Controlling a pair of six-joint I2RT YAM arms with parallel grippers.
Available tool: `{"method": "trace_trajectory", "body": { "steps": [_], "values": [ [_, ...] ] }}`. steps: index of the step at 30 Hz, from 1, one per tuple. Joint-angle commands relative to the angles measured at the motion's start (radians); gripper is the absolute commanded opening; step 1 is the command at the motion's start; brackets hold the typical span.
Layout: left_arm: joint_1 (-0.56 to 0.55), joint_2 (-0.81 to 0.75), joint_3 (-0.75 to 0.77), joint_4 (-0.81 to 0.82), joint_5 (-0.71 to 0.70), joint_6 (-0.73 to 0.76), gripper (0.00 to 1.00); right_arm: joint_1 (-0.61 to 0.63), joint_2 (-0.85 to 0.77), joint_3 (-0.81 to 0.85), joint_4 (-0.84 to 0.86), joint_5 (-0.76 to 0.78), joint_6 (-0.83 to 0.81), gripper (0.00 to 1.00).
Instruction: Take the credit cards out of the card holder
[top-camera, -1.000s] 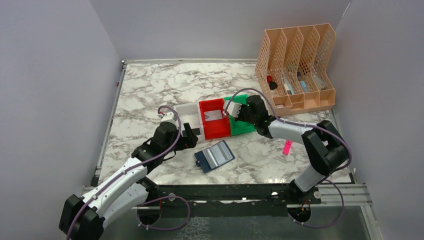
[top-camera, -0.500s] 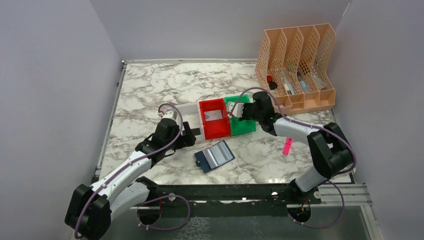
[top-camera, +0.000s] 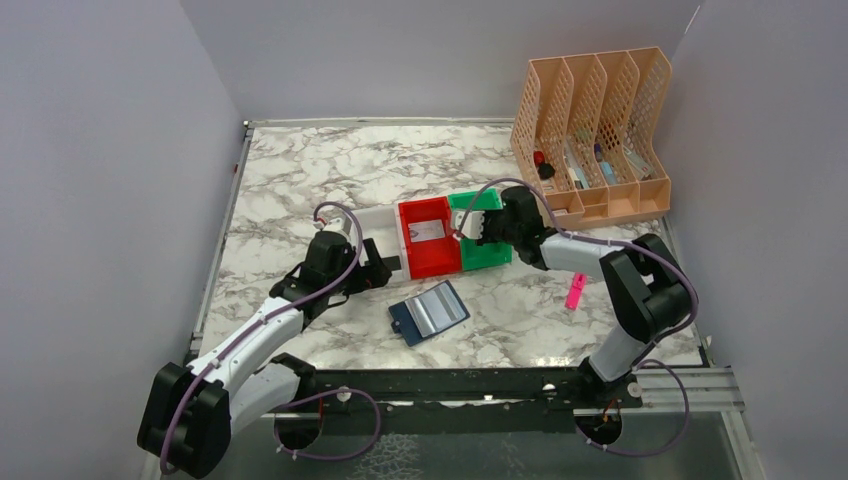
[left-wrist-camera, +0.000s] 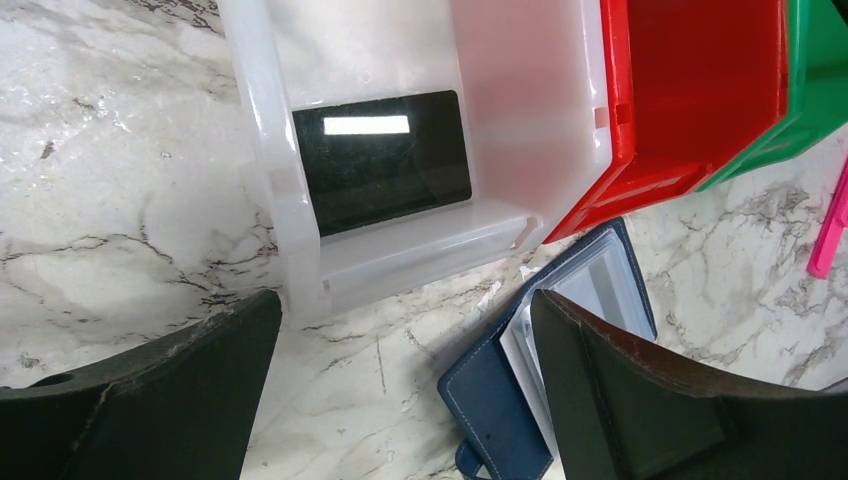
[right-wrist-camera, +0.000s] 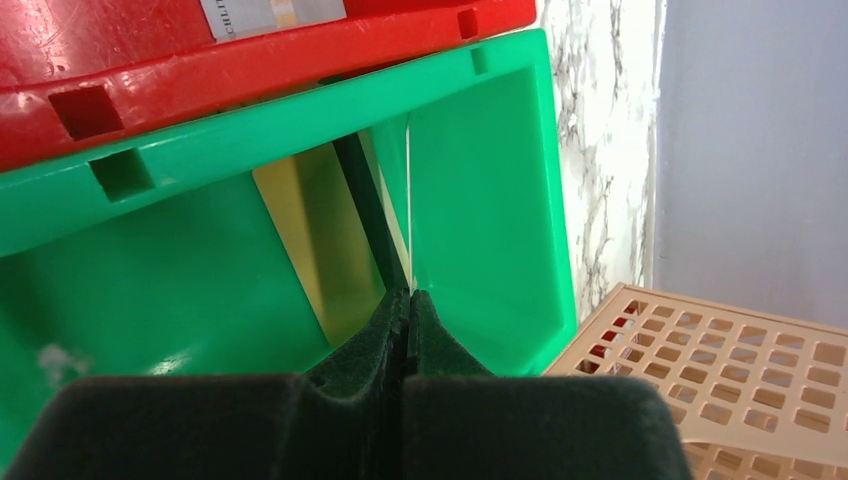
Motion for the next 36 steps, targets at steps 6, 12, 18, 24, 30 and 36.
{"method": "trace_trajectory", "body": {
  "steps": [6, 12, 18, 24, 30, 36],
  "values": [
    [0.008, -0.031, 0.008, 0.026, 0.030, 0.010, 0.99, -0.003, 0.058, 0.034, 0.011, -0.015, -0.033, 0.02],
    [0.009, -0.036, 0.008, 0.028, 0.037, 0.010, 0.99, -0.003, 0.050, 0.055, -0.051, -0.034, -0.018, 0.11],
    [0.010, -0.039, 0.002, 0.028, 0.042, 0.010, 0.99, -0.004, 0.029, 0.076, -0.121, -0.060, -0.004, 0.17],
    [0.009, -0.051, 0.001, 0.025, 0.042, 0.007, 0.99, -0.007, -0.008, 0.077, -0.174, -0.081, 0.016, 0.30],
    [0.010, -0.042, 0.010, 0.021, 0.048, 0.008, 0.99, -0.009, -0.079, 0.077, -0.169, -0.061, 0.075, 0.36],
    [0.009, -0.060, 0.016, 0.034, 0.101, 0.008, 0.99, -0.009, -0.283, 0.026, -0.049, -0.067, 0.443, 0.47]
  ]
}}
